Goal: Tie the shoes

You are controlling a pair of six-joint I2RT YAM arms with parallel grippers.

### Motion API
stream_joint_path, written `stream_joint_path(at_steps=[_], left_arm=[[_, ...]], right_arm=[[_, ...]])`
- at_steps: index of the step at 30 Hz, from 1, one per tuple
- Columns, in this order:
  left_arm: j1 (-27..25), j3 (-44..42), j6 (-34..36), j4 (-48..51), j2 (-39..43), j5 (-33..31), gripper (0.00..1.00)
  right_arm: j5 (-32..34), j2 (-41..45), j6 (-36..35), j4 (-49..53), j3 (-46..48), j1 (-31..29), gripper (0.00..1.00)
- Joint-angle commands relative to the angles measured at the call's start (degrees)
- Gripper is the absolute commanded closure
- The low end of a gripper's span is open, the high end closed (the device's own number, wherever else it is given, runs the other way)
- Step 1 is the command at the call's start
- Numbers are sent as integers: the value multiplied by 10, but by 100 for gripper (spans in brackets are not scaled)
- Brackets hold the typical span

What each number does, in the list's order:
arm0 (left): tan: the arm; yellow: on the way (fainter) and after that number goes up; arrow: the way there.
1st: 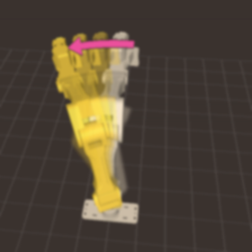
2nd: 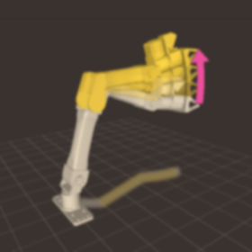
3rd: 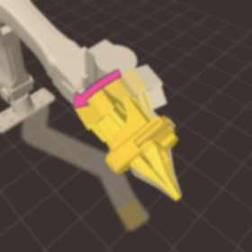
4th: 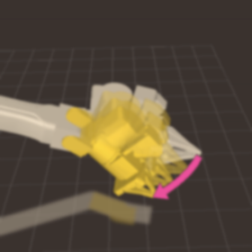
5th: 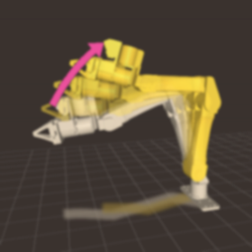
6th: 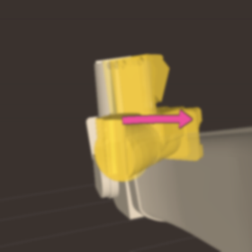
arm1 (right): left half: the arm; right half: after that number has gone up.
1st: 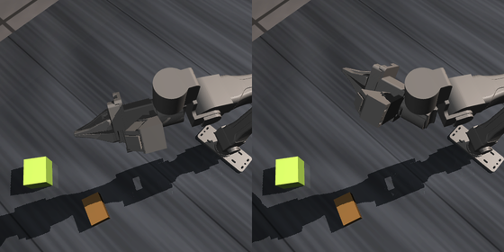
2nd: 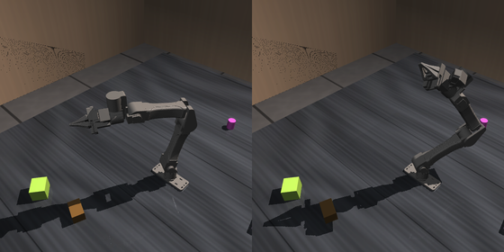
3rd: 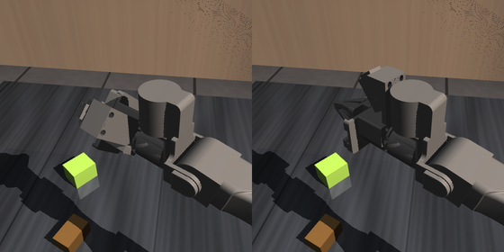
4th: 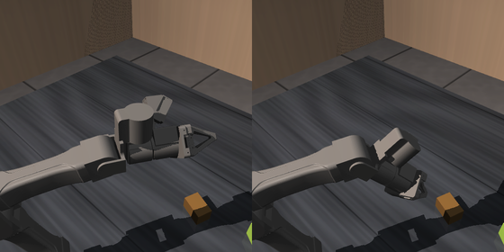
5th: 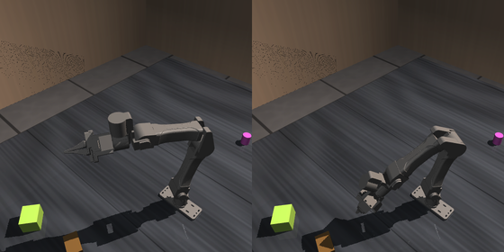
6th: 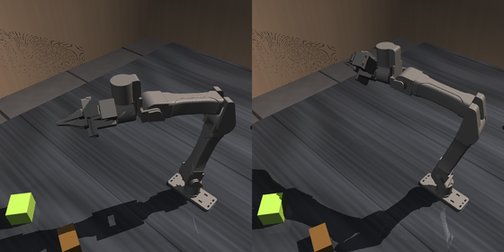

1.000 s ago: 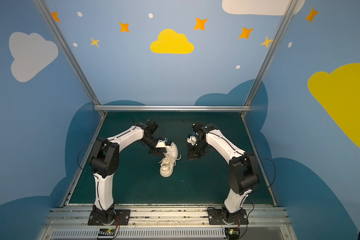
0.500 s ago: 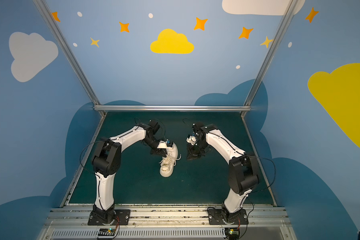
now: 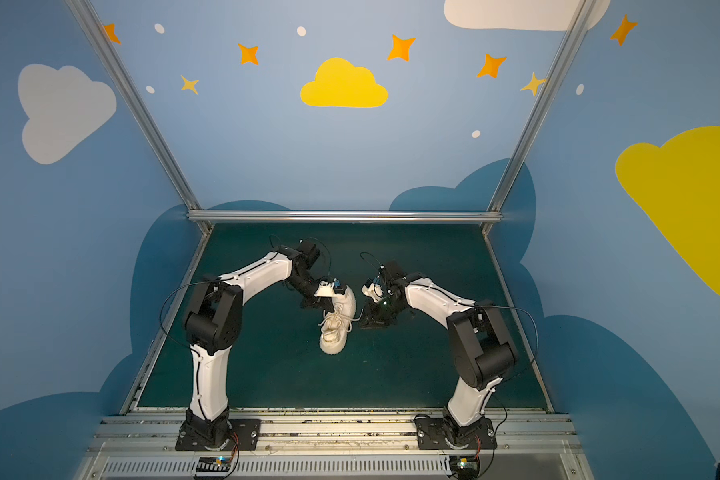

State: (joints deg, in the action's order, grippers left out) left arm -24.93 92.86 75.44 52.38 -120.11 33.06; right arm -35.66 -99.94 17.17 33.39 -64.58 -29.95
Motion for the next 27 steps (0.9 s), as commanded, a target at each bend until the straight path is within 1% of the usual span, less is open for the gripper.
stream_joint_path(at_steps=[1, 5, 10, 16, 21, 25, 27], left_arm=[[-1, -8, 6, 10, 3, 17, 97], [-1, -11, 3, 10, 7, 19, 97], [-1, -21, 1, 5, 10, 16, 97], [-2, -23, 0, 3, 10, 17, 97], [-1, -25, 0, 3, 12, 17, 97], [-1, -27, 0, 1, 11, 19, 97], [-1, -28, -1, 0, 14, 20, 97]], right_arm=[[-4, -29, 6, -86, 2, -13, 72], [-4, -62, 10, -123, 2, -22, 73], [14, -83, 11, -138, -1, -29, 71], [27, -81, 1, -137, 2, -26, 70], [-9, -95, -7, -161, 5, -20, 71], [-37, -108, -8, -181, 2, -17, 75], [-49, -113, -10, -184, 2, -17, 79]])
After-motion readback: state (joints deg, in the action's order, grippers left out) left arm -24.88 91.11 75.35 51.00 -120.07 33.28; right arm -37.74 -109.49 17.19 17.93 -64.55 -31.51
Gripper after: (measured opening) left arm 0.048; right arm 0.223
